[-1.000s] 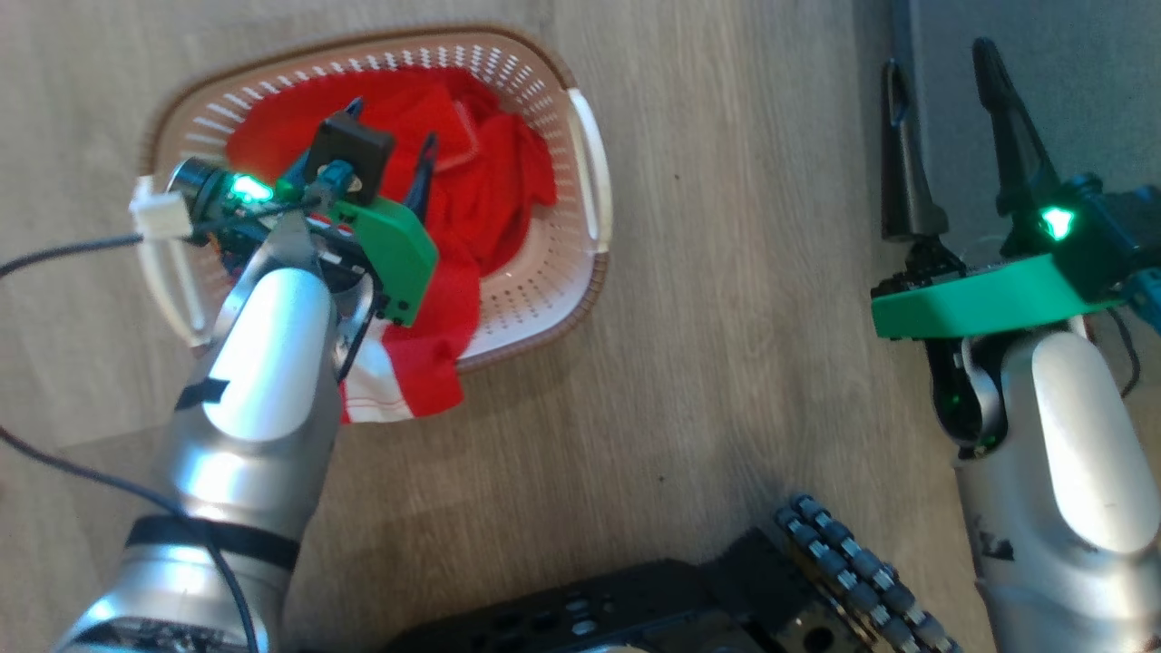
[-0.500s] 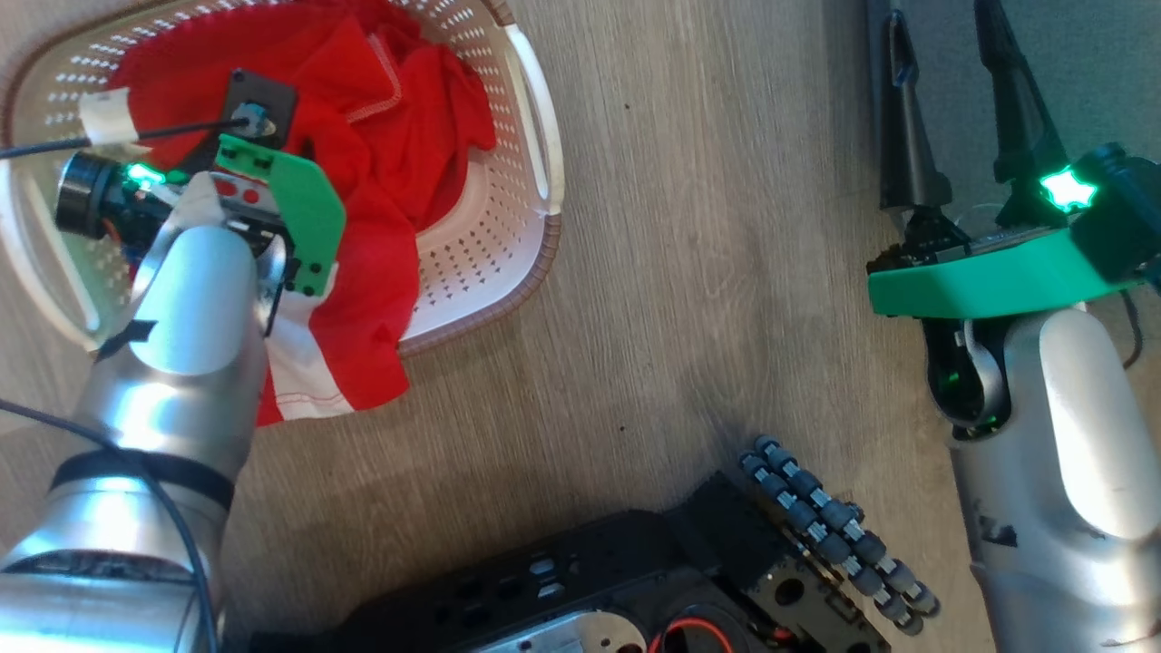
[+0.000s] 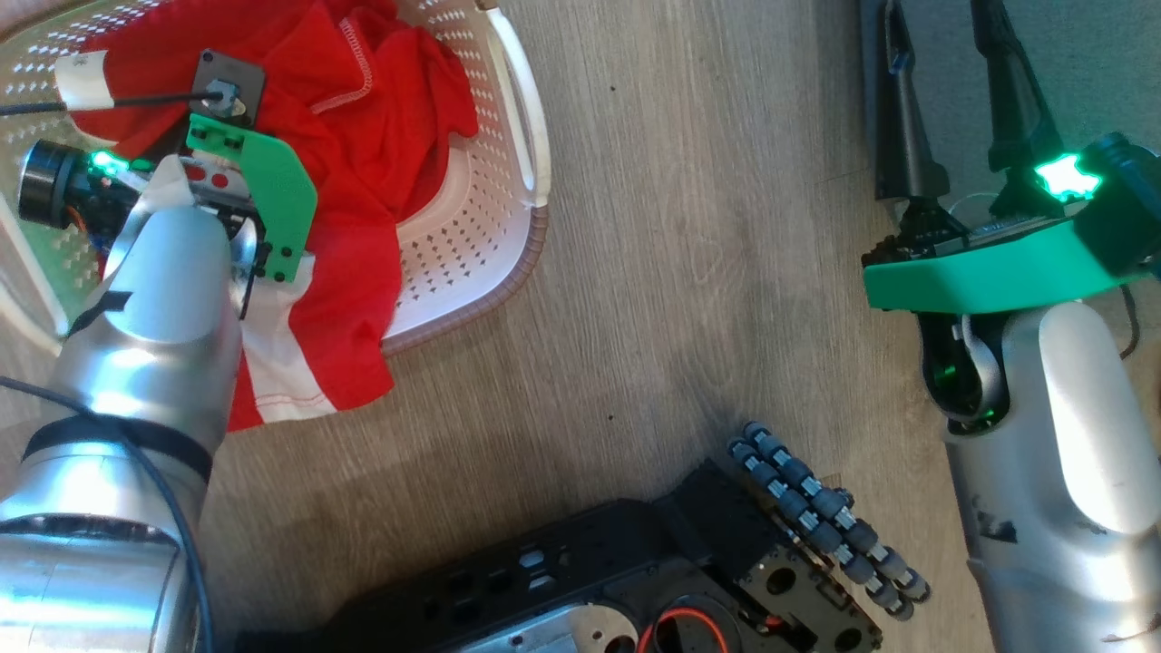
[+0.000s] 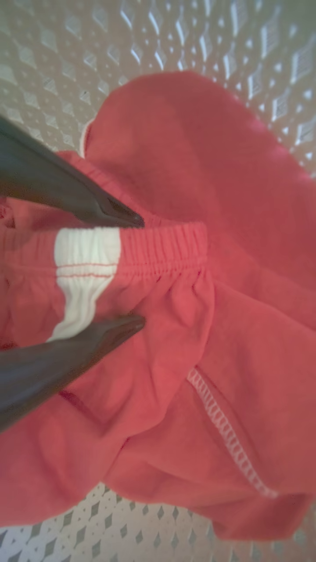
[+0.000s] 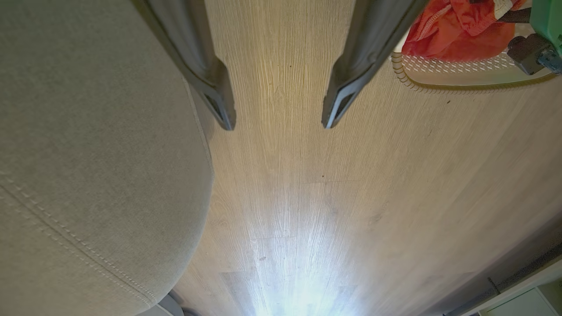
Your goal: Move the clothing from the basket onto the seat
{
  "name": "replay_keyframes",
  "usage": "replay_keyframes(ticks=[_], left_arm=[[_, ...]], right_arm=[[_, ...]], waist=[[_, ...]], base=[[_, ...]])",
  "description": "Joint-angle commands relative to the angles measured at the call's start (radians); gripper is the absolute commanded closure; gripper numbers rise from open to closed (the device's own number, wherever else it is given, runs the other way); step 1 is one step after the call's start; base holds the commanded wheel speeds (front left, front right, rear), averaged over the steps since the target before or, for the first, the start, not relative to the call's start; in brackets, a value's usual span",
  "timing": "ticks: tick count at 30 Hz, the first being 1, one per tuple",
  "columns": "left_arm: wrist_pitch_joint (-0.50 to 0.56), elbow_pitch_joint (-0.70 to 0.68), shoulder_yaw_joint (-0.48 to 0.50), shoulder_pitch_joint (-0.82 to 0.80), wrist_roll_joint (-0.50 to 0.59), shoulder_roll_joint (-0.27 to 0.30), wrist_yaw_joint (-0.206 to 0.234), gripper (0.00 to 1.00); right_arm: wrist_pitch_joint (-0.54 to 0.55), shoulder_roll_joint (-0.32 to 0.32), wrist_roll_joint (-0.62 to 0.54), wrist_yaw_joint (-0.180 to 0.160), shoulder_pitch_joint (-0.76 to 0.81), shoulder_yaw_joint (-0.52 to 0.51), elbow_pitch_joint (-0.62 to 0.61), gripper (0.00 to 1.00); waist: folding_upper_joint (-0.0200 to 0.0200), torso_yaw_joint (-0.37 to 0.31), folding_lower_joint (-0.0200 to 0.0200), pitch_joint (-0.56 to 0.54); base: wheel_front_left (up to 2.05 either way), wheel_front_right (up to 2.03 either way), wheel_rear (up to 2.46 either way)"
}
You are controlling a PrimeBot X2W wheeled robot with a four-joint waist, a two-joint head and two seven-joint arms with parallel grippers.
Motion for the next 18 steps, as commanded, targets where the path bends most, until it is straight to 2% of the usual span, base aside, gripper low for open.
replay_keyframes(ticks=[1,2,3,5,12,18], left_arm=[[-0.017,-0.003,0.005,0.010,-0.002,0.021,-0.002,0.00],[-0.023,0.004,0.002,0.008,-0.003,0.019,-0.006,0.20],[-0.030,0.011,0.000,0.006,-0.006,0.016,-0.009,0.56],[-0.048,0.022,-0.006,0.003,-0.007,0.012,-0.011,1.00],[-0.134,0.042,0.003,0.017,-0.047,-0.014,-0.022,1.00],[-0.250,0.033,0.029,0.087,-0.109,-0.037,-0.062,1.00]], right_arm=[[-0.009,0.005,0.012,0.007,0.036,0.015,-0.030,0.00],[-0.009,0.005,0.016,0.007,0.036,0.014,-0.029,0.00],[-0.009,0.005,0.019,0.007,0.036,0.014,-0.028,0.00],[-0.009,0.005,0.023,0.007,0.036,0.011,-0.023,0.00],[-0.009,0.005,0.028,0.007,0.056,-0.015,-0.006,0.00],[-0.009,0.005,0.019,0.007,0.094,-0.046,0.012,0.00]], waist=[[0.0000,-0.004,0.0000,0.001],[0.0000,-0.005,0.0000,0.001],[0.0000,-0.006,0.0000,0.001],[0.0000,-0.007,0.0000,-0.005],[0.0000,0.022,0.0000,-0.073],[0.0000,0.065,0.0000,-0.195]], base=[[0.00,0.00,0.00],[0.00,0.00,0.00],[0.00,0.00,0.00],[0.00,0.00,0.00],[0.00,0.00,0.00],[0.00,0.00,0.00]])
